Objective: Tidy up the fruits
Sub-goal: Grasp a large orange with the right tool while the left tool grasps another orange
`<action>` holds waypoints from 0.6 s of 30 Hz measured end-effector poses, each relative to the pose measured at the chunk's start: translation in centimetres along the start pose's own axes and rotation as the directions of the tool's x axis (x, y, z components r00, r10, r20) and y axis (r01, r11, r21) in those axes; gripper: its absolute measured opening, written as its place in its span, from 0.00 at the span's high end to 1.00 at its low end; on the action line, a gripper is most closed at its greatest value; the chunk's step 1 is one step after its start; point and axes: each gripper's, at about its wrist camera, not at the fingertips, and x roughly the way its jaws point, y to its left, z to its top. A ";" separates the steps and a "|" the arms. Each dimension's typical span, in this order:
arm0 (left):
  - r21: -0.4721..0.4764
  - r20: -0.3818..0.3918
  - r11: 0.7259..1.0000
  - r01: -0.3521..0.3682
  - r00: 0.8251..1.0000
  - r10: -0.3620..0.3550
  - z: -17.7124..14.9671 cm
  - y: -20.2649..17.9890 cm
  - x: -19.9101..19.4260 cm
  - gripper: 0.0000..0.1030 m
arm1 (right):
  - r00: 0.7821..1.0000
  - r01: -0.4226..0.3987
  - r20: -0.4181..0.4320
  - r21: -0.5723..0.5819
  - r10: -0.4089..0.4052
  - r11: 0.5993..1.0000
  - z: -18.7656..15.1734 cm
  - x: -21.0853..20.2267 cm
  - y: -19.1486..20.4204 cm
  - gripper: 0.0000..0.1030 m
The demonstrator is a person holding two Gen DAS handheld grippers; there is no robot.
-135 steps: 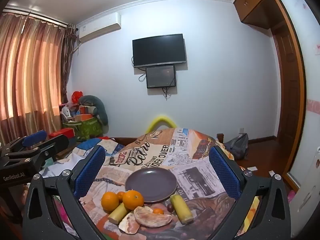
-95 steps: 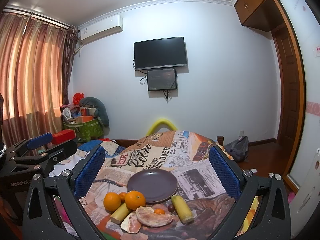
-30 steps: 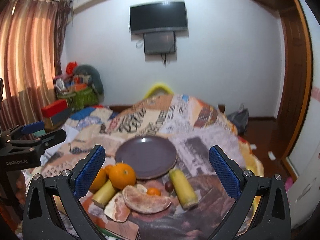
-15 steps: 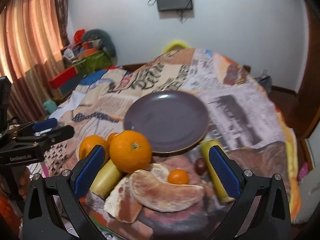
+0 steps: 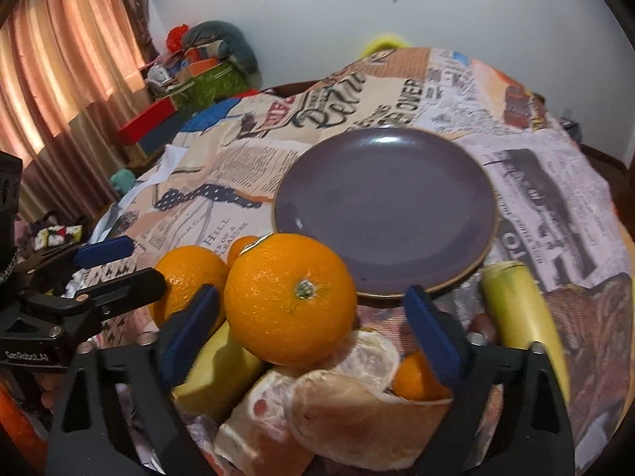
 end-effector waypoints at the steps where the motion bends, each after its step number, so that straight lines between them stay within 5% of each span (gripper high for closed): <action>1: -0.006 -0.004 1.000 0.005 1.000 -0.005 0.0 0.1 0.0 0.14 | 0.999 -0.027 -0.017 0.003 0.027 1.000 0.0 0.3 -0.1 0.30; 5: -0.004 -0.008 1.000 0.008 1.000 -0.008 0.2 -0.1 0.1 0.14 | 0.994 -0.101 -0.039 0.028 0.102 0.994 -0.4 0.7 -0.4 0.40; 18: 0.052 -0.048 0.998 0.023 0.999 -0.020 0.3 -2.2 1.5 0.14 | 0.997 -0.047 0.067 0.021 0.045 0.999 0.3 -3.1 -1.5 0.41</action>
